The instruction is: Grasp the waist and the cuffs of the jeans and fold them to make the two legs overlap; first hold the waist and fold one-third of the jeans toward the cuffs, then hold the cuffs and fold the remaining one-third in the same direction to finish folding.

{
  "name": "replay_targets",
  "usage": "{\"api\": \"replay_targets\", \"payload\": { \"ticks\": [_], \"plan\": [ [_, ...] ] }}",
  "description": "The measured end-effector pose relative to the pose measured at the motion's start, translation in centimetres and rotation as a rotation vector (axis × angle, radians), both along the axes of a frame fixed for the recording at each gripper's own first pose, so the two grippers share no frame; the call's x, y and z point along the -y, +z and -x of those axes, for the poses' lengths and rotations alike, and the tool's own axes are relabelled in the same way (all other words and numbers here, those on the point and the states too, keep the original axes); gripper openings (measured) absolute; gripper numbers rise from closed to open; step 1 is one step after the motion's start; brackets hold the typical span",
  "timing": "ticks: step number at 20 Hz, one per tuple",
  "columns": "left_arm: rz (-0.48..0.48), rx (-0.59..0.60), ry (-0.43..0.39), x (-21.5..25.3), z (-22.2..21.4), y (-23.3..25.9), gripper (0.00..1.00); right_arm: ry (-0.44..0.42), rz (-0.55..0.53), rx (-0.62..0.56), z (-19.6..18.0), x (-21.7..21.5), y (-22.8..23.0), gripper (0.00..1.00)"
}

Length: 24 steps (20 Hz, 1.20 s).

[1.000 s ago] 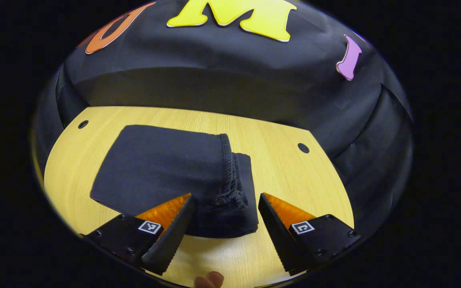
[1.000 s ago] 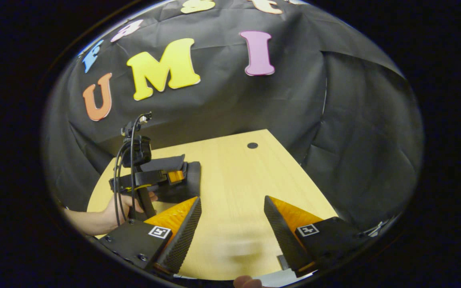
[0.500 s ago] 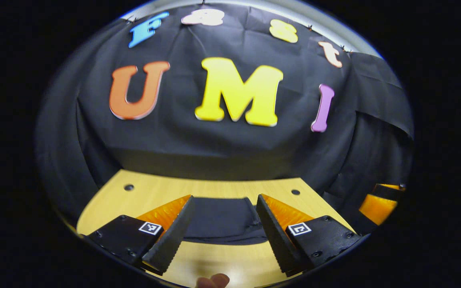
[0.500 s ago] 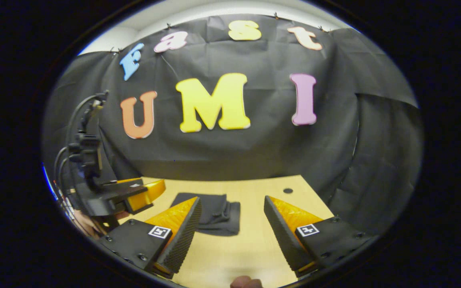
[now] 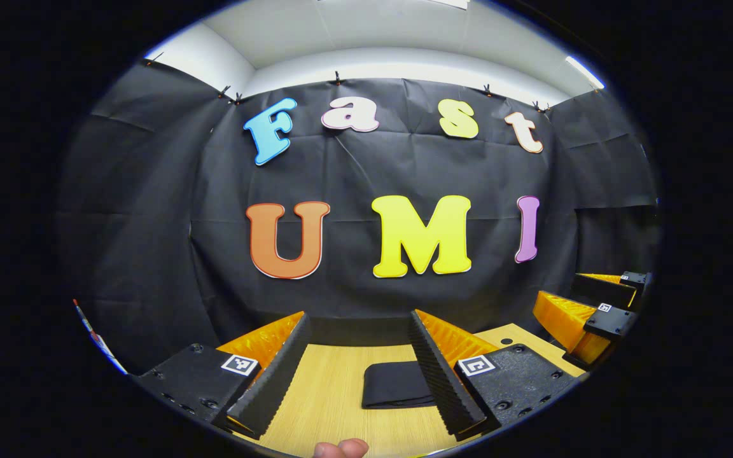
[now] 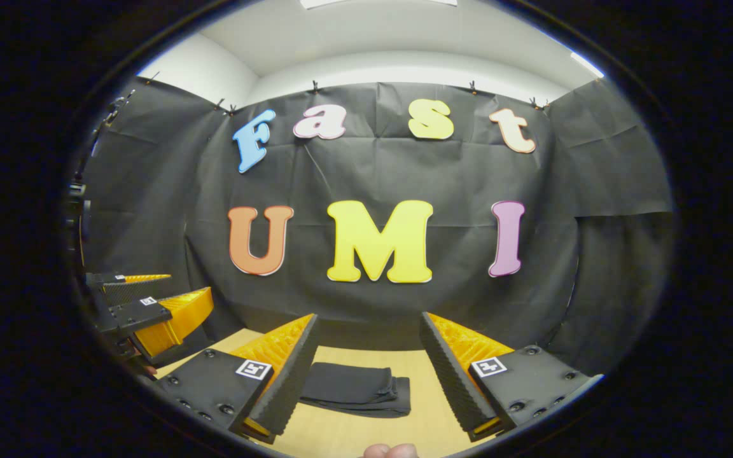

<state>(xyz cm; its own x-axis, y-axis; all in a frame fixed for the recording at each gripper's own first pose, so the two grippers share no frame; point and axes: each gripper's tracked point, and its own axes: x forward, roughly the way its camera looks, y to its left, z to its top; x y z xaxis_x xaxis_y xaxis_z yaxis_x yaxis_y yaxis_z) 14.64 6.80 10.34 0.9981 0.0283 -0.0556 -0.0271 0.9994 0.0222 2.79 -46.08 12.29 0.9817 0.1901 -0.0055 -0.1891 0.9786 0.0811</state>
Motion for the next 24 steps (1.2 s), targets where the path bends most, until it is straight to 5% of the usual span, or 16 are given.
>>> {"api": "replay_targets", "payload": {
  "ticks": [13,24],
  "plan": [
    [0.038,0.033,0.006,-0.2,4.6,0.4,0.98,-0.127,0.009,0.017,3.4,1.9,-0.7,0.98],
    [0.039,0.003,0.003,-0.4,4.2,-0.7,0.98,-0.092,0.035,0.002,3.6,1.4,-1.9,0.98]
  ]
}}
